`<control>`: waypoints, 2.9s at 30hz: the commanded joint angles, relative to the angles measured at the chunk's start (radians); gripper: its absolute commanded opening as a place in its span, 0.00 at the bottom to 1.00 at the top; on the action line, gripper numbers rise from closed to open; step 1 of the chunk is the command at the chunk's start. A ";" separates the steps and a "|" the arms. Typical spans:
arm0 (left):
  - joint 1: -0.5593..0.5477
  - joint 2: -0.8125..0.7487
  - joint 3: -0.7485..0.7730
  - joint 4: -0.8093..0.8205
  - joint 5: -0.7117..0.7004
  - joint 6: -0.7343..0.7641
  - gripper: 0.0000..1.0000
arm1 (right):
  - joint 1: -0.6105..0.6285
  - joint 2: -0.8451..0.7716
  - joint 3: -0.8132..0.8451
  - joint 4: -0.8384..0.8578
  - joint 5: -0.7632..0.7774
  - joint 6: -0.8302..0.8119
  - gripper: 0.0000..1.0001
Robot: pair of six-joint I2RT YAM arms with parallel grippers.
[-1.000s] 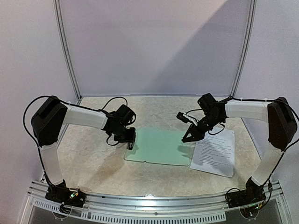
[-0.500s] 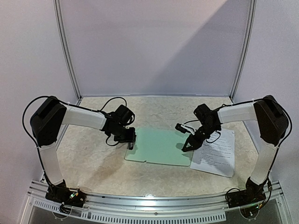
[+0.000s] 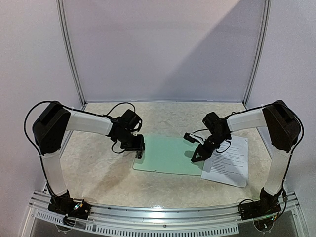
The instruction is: Put the files into the folder
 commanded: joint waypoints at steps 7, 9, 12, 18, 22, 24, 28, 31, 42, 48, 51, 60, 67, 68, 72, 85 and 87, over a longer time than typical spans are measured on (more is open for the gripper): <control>-0.050 0.094 0.037 -0.255 -0.155 0.003 0.47 | 0.007 0.052 -0.008 -0.011 0.069 -0.026 0.20; -0.054 0.105 0.033 -0.243 -0.138 -0.001 0.44 | 0.005 0.048 -0.009 -0.011 0.067 -0.028 0.20; -0.060 0.112 0.034 -0.241 -0.135 -0.005 0.39 | 0.005 0.045 -0.011 -0.012 0.066 -0.029 0.20; -0.073 0.089 0.031 -0.275 -0.130 -0.007 0.40 | 0.006 0.041 -0.015 -0.010 0.066 -0.031 0.20; -0.076 0.096 0.045 -0.303 -0.127 0.004 0.38 | 0.006 0.041 -0.013 -0.012 0.066 -0.035 0.20; -0.080 0.100 0.045 -0.309 -0.115 0.008 0.38 | 0.005 0.041 -0.013 -0.011 0.066 -0.035 0.20; -0.082 0.115 0.033 -0.304 -0.103 0.017 0.30 | 0.006 0.041 -0.014 -0.012 0.066 -0.036 0.20; -0.082 0.130 0.027 -0.288 -0.071 0.021 0.09 | 0.007 0.041 -0.014 -0.014 0.067 -0.036 0.20; -0.078 0.100 0.009 -0.247 -0.026 0.005 0.00 | 0.005 0.027 -0.010 -0.017 0.069 -0.039 0.20; -0.079 0.075 0.010 -0.234 -0.027 -0.007 0.15 | 0.005 0.032 -0.011 -0.020 0.068 -0.039 0.21; -0.077 0.021 0.018 -0.240 -0.044 -0.020 0.32 | 0.006 0.034 -0.011 -0.020 0.066 -0.041 0.20; -0.070 -0.033 0.050 -0.283 -0.108 -0.014 0.41 | 0.005 0.038 -0.011 -0.025 0.061 -0.044 0.20; -0.063 -0.092 0.069 -0.281 -0.140 -0.014 0.45 | 0.005 0.039 -0.012 -0.026 0.057 -0.045 0.20; -0.062 -0.101 0.074 -0.281 -0.147 -0.015 0.46 | 0.005 0.041 -0.012 -0.027 0.057 -0.047 0.20; -0.055 -0.120 0.081 -0.282 -0.165 -0.014 0.47 | 0.004 0.045 -0.014 -0.026 0.057 -0.048 0.20; -0.015 -0.018 0.052 -0.246 -0.119 0.008 0.47 | 0.005 0.046 -0.014 -0.031 0.053 -0.050 0.20; -0.014 -0.005 0.052 -0.240 -0.109 0.010 0.47 | 0.005 0.048 -0.014 -0.031 0.052 -0.050 0.20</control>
